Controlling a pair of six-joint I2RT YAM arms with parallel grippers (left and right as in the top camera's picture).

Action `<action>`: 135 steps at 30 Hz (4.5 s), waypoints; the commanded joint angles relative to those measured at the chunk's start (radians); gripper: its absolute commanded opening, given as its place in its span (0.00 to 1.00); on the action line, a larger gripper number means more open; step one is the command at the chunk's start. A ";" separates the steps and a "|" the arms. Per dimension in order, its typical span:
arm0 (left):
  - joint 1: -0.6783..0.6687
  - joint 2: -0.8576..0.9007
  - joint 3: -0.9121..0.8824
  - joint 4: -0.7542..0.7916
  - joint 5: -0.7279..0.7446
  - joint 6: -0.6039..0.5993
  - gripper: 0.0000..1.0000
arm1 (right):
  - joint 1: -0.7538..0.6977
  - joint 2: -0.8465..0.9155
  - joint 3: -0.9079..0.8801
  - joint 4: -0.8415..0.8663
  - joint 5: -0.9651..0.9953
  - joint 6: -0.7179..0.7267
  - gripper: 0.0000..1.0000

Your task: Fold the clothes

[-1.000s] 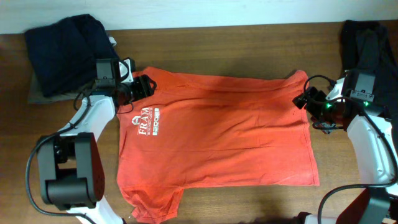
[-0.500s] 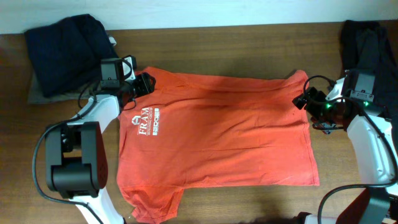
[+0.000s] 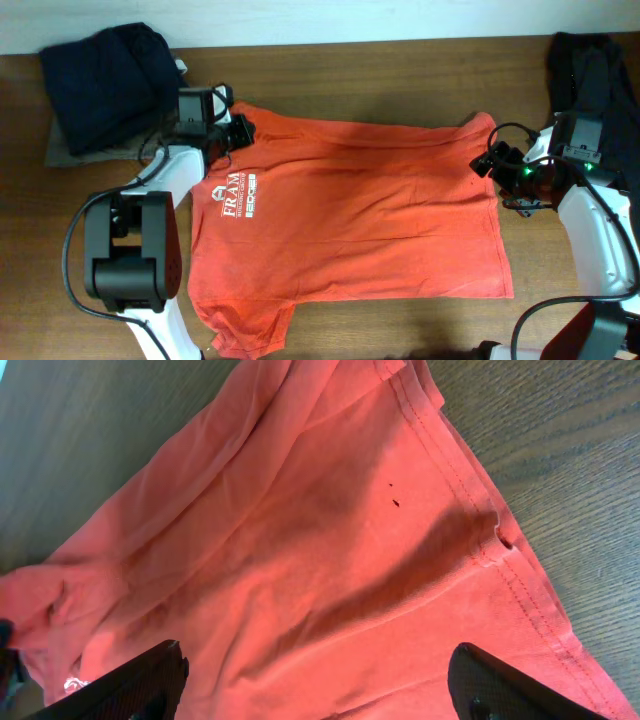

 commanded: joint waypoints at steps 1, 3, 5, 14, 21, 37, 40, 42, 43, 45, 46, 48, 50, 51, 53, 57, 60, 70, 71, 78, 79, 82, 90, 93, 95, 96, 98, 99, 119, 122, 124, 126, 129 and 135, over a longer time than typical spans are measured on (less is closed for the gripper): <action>0.001 0.007 0.082 0.005 0.010 -0.010 0.11 | 0.007 -0.002 0.014 -0.003 -0.012 -0.007 0.88; 0.001 0.007 0.095 0.019 0.008 -0.011 0.11 | 0.007 -0.001 0.014 -0.003 -0.012 -0.007 0.88; 0.001 0.008 0.096 0.049 0.007 -0.011 0.10 | 0.007 0.003 0.014 -0.004 -0.013 -0.007 0.88; 0.001 0.010 0.096 0.077 -0.051 -0.010 0.30 | 0.007 0.009 0.014 -0.017 -0.013 -0.007 0.88; 0.018 0.010 0.096 -0.158 -0.182 0.026 0.53 | 0.007 0.009 0.014 -0.023 -0.012 -0.008 0.88; -0.045 0.095 0.096 -0.068 -0.100 0.081 0.23 | 0.007 0.009 0.014 -0.029 -0.008 -0.008 0.89; -0.047 0.094 0.116 -0.057 -0.078 0.080 0.14 | 0.007 0.009 0.014 -0.031 0.014 -0.007 0.89; -0.049 0.094 0.149 -0.061 -0.050 0.080 0.10 | 0.007 0.009 0.014 -0.031 0.014 -0.007 0.89; -0.049 0.094 0.170 -0.069 -0.047 0.079 0.08 | 0.007 0.009 0.014 -0.031 0.014 -0.007 0.89; -0.049 0.094 0.222 -0.076 -0.048 0.080 0.04 | 0.007 0.010 0.014 -0.030 0.014 -0.007 0.89; -0.049 0.094 0.235 -0.075 -0.048 0.080 0.04 | 0.007 0.010 0.014 -0.030 0.014 -0.007 0.89; -0.049 0.094 0.254 -0.054 -0.048 0.080 0.04 | 0.007 0.014 0.014 -0.030 0.014 -0.007 0.89; -0.049 0.095 0.255 -0.013 -0.051 0.080 0.04 | 0.007 0.026 0.014 -0.031 0.014 -0.007 0.89; -0.049 0.095 0.255 0.004 -0.053 0.080 0.04 | 0.007 0.034 0.014 -0.031 0.014 -0.007 0.89; -0.049 0.097 0.255 0.041 -0.055 0.079 0.04 | 0.007 0.051 0.014 -0.031 0.013 -0.007 0.89; -0.049 0.127 0.255 0.143 -0.055 0.079 0.04 | 0.007 0.084 0.014 -0.034 0.013 -0.007 0.88; -0.049 0.171 0.255 0.224 -0.056 0.079 0.04 | 0.007 0.088 0.014 -0.033 0.013 -0.007 0.86; -0.051 0.276 0.255 0.344 -0.204 0.076 0.04 | 0.016 0.088 0.014 -0.037 0.014 -0.007 0.86; -0.051 0.277 0.255 0.345 -0.233 0.076 0.05 | 0.022 0.088 0.014 -0.037 0.014 -0.007 0.86; -0.051 0.283 0.255 0.462 -0.373 0.077 0.05 | 0.114 0.088 0.014 0.025 0.057 -0.008 0.85; -0.051 0.283 0.257 0.471 -0.372 0.077 0.05 | 0.129 0.088 0.014 0.061 0.088 -0.008 0.79; -0.052 0.283 0.260 0.468 -0.366 0.076 0.05 | 0.157 0.088 0.014 0.189 0.120 -0.007 0.32; -0.052 0.285 0.260 0.448 -0.367 0.076 0.04 | 0.215 0.132 0.014 0.471 0.225 -0.007 0.05; -0.052 0.285 0.260 0.483 -0.368 0.076 0.04 | 0.218 0.201 0.014 0.531 0.223 -0.007 0.04; -0.052 0.285 0.260 0.502 -0.368 0.064 0.04 | 0.218 0.254 0.014 0.580 0.223 -0.007 0.04; -0.052 0.285 0.260 0.505 -0.371 0.065 0.04 | 0.218 0.279 0.014 0.610 0.223 -0.007 0.04; -0.052 0.285 0.260 0.500 -0.370 0.065 0.04 | 0.218 0.311 0.015 0.661 0.223 -0.007 0.04; -0.052 0.285 0.260 0.496 -0.370 0.065 0.04 | 0.218 0.328 0.015 0.700 0.224 -0.007 0.04; -0.058 0.287 0.260 0.378 -0.370 0.065 0.04 | 0.214 0.569 0.499 0.319 0.378 -0.074 0.04; -0.058 0.287 0.260 0.376 -0.370 0.065 0.04 | 0.214 0.595 0.499 0.323 0.377 -0.074 0.04; -0.058 0.287 0.260 0.377 -0.370 0.065 0.04 | 0.214 0.621 0.499 0.333 0.360 -0.074 0.04; -0.058 0.287 0.260 0.376 -0.370 0.065 0.04 | 0.214 0.644 0.499 0.340 0.351 -0.074 0.04; -0.058 0.287 0.259 0.372 -0.370 0.065 0.04 | 0.214 0.659 0.499 0.354 0.351 -0.074 0.04; -0.058 0.287 0.259 0.372 -0.367 0.065 0.04 | 0.214 0.666 0.499 0.378 0.352 -0.075 0.04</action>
